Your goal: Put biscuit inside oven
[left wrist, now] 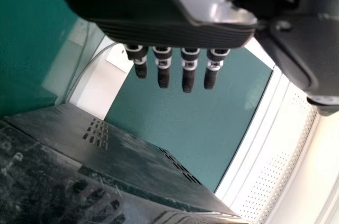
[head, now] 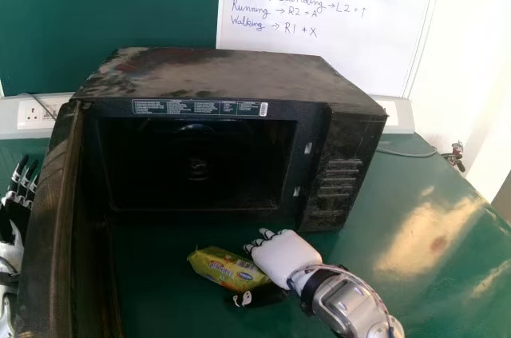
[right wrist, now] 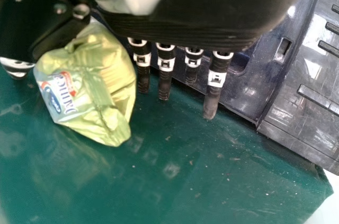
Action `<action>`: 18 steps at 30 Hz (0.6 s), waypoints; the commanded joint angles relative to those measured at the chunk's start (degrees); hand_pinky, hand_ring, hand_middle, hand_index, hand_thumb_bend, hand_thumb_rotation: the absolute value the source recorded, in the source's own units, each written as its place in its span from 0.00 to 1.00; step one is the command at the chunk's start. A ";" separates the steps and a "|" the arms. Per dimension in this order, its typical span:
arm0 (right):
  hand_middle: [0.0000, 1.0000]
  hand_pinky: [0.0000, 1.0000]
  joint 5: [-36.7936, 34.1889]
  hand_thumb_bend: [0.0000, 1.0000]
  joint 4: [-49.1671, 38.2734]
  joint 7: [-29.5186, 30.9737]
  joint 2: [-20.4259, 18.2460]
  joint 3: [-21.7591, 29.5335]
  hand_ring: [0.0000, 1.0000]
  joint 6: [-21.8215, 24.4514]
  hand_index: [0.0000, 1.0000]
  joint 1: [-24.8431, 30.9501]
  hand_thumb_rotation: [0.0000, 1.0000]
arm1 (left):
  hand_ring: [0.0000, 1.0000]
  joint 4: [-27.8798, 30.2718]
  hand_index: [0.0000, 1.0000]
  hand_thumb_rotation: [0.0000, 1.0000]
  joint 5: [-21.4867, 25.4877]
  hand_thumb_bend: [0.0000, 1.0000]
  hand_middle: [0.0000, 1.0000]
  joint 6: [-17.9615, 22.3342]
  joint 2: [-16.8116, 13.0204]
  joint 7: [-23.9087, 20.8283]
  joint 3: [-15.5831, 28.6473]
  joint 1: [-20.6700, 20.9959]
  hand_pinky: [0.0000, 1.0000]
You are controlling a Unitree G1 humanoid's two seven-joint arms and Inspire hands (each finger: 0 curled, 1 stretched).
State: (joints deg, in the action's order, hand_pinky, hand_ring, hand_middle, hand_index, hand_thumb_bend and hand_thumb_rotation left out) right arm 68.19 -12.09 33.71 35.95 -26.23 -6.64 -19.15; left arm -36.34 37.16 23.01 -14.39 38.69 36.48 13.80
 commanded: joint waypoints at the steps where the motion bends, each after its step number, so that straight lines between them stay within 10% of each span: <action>1: 0.92 0.73 0.11 1.00 0.97 1.91 0.09 -1.43 0.91 -0.80 0.92 1.36 0.37 | 0.46 -1.87 0.84 0.00 0.11 0.14 0.65 -0.26 2.34 0.09 -0.61 -2.24 0.16; 13: 0.90 0.72 -0.06 1.00 0.81 1.78 0.75 -1.35 0.88 -1.65 0.90 1.14 0.37 | 0.46 -2.02 0.84 0.00 0.08 0.14 0.65 0.14 2.36 0.37 -0.58 -2.16 0.15; 18: 0.77 0.61 1.06 0.76 0.99 0.27 0.91 -1.43 0.73 -2.01 0.79 1.15 0.19 | 0.45 -2.23 0.84 0.00 -0.08 0.13 0.65 0.21 2.25 0.27 -0.58 -2.08 0.13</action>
State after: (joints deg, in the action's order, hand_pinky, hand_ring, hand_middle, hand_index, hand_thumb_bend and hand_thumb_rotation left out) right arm 68.78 -12.28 32.65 36.23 -26.28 -7.61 -19.23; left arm -36.47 37.18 23.03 -14.37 38.91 36.48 13.95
